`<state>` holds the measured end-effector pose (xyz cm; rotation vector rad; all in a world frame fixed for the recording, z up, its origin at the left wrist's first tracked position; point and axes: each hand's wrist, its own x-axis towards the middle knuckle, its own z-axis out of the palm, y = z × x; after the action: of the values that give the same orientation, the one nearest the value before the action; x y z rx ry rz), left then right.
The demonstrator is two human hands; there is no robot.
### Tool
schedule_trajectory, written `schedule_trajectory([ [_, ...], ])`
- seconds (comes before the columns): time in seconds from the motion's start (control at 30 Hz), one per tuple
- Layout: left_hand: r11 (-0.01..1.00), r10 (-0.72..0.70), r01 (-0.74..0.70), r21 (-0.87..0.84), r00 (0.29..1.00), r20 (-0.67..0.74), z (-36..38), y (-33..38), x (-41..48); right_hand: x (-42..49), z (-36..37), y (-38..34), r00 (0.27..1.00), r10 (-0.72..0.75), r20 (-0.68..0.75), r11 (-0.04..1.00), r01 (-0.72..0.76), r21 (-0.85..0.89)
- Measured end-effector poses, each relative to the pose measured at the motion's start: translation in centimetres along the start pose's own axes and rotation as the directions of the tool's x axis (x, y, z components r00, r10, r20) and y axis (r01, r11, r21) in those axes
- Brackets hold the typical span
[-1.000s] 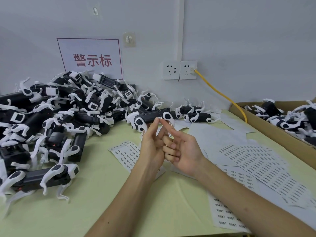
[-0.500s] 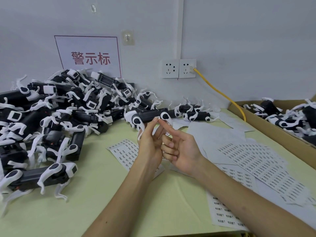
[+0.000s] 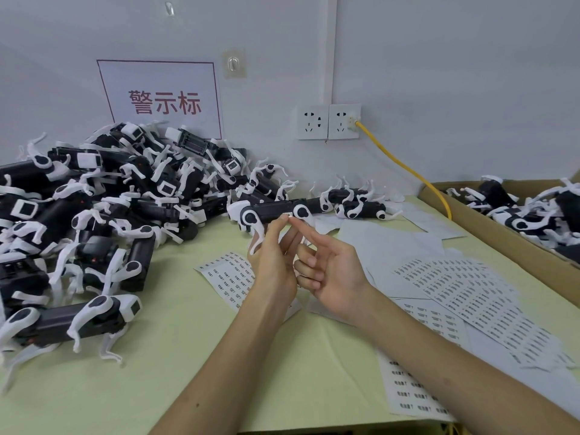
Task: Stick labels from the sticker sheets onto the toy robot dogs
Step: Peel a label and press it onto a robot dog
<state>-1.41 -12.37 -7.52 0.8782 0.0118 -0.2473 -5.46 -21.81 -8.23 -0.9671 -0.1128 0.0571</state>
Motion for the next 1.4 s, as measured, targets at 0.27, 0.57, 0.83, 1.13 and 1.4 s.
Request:
schedule_trajectory([
  [0.27,0.990,0.130,-0.137,-0.036,0.978,-0.162,0.3,-0.4,0.5,0.1,-0.1,0.1,1.000,0.012,-0.004,1.000,-0.012,-0.025],
  [0.57,0.963,0.209,-0.247,-0.103,0.934,-0.290,0.2,-0.8,1.2,0.5,-0.2,0.4,1.000,0.027,0.011,0.998,-0.026,-0.063],
  [0.83,0.966,0.215,-0.249,-0.063,0.917,-0.335,0.1,-0.9,1.4,0.7,-0.4,0.8,0.999,0.029,0.024,0.998,-0.027,-0.062],
  [1.13,0.949,0.247,-0.302,-0.091,0.891,-0.381,-0.2,-0.7,1.6,0.8,-0.5,0.9,0.999,0.017,-0.036,1.000,-0.017,0.001],
  [1.4,0.946,0.099,-0.186,-0.266,0.945,-0.311,-1.6,0.7,2.5,1.1,-2.1,-1.0,0.969,-0.072,-0.235,0.992,0.093,0.082],
])
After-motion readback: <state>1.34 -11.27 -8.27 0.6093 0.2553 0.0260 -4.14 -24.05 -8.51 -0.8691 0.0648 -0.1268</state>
